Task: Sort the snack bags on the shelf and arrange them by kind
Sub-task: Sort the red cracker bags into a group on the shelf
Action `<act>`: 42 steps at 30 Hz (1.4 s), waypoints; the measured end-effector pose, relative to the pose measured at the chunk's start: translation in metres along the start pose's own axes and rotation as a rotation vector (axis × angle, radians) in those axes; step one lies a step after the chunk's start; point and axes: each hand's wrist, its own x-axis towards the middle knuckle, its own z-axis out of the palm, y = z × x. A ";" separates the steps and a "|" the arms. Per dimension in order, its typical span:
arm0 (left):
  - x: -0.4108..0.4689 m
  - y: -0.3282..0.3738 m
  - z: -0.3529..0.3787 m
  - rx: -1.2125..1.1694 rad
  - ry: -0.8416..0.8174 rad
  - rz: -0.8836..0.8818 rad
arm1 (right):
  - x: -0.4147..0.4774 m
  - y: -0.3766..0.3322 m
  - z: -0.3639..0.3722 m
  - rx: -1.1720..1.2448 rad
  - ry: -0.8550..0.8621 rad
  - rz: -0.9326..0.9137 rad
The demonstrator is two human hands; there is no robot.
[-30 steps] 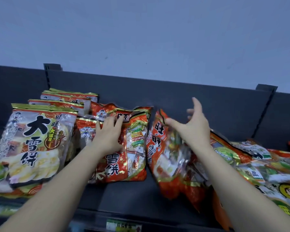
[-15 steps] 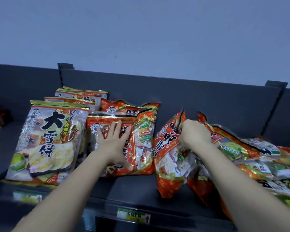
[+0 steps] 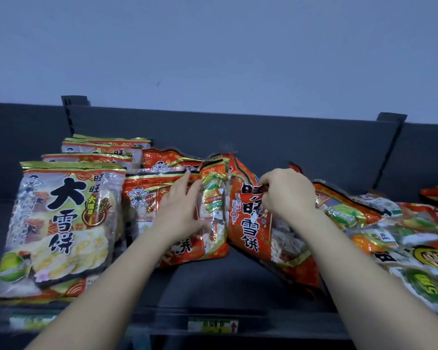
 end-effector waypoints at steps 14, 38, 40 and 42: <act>0.027 0.088 0.010 0.084 0.222 0.283 | -0.009 0.100 0.009 0.125 -0.087 0.405; 0.007 0.141 0.006 0.180 0.435 0.027 | 0.058 0.155 0.075 0.290 0.050 -0.226; 0.013 0.140 0.013 0.219 0.416 0.028 | 0.062 0.154 0.081 0.178 -0.154 -0.088; 0.019 0.137 0.017 0.196 0.399 0.025 | 0.064 0.154 0.088 0.182 -0.295 0.007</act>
